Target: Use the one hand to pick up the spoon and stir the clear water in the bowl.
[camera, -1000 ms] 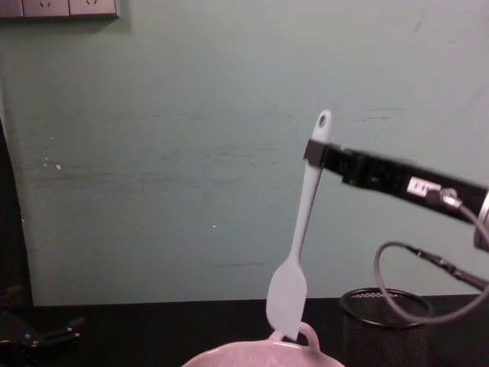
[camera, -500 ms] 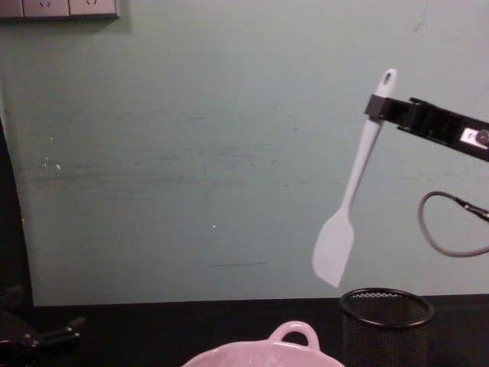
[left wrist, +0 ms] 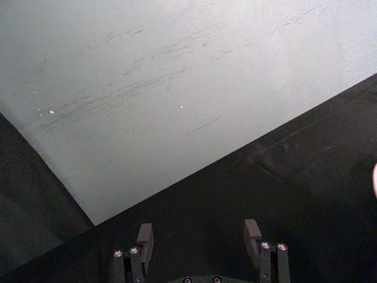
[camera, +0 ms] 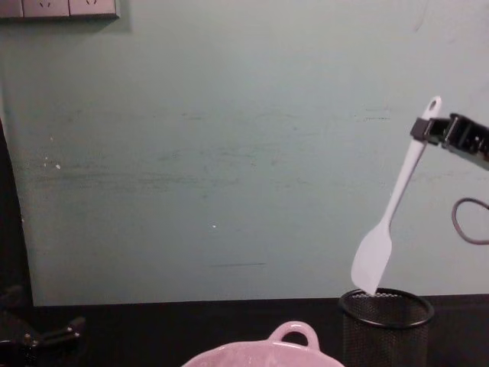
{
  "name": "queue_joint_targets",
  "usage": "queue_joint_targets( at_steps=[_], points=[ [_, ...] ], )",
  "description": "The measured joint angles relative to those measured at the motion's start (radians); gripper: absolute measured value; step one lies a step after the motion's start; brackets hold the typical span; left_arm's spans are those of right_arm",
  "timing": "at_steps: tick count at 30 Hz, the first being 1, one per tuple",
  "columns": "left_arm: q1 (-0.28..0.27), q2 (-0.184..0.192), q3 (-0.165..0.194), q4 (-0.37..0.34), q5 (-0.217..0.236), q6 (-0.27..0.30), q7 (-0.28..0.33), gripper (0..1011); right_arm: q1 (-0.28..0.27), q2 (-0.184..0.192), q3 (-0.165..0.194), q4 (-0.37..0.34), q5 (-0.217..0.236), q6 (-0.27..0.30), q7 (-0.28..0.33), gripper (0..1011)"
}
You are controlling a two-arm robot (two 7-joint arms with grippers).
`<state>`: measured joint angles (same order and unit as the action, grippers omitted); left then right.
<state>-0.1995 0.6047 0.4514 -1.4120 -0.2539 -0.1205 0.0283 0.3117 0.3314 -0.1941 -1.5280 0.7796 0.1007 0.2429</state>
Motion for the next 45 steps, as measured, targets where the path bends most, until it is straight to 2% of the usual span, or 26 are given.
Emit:
queue_joint_targets(
  at_steps=[4,15,28,45],
  points=[
    [0.0,0.0,0.0,0.0,0.0,0.0,0.0,1011,0.019,-0.003,0.001,0.043,0.031,0.024,-0.014,122],
    [0.0,0.0,0.0,0.0,0.0,0.0,0.0,1011,0.021,0.007,-0.004,0.086,0.049,0.014,-0.031,122],
    [0.0,0.0,0.0,0.0,0.0,0.0,0.0,1011,0.009,-0.004,-0.03,0.145,-0.021,-0.051,-0.024,122],
    [0.0,0.0,0.0,0.0,0.0,0.0,0.0,1011,0.011,-0.032,-0.03,0.197,-0.063,-0.043,-0.015,122]
  ],
)
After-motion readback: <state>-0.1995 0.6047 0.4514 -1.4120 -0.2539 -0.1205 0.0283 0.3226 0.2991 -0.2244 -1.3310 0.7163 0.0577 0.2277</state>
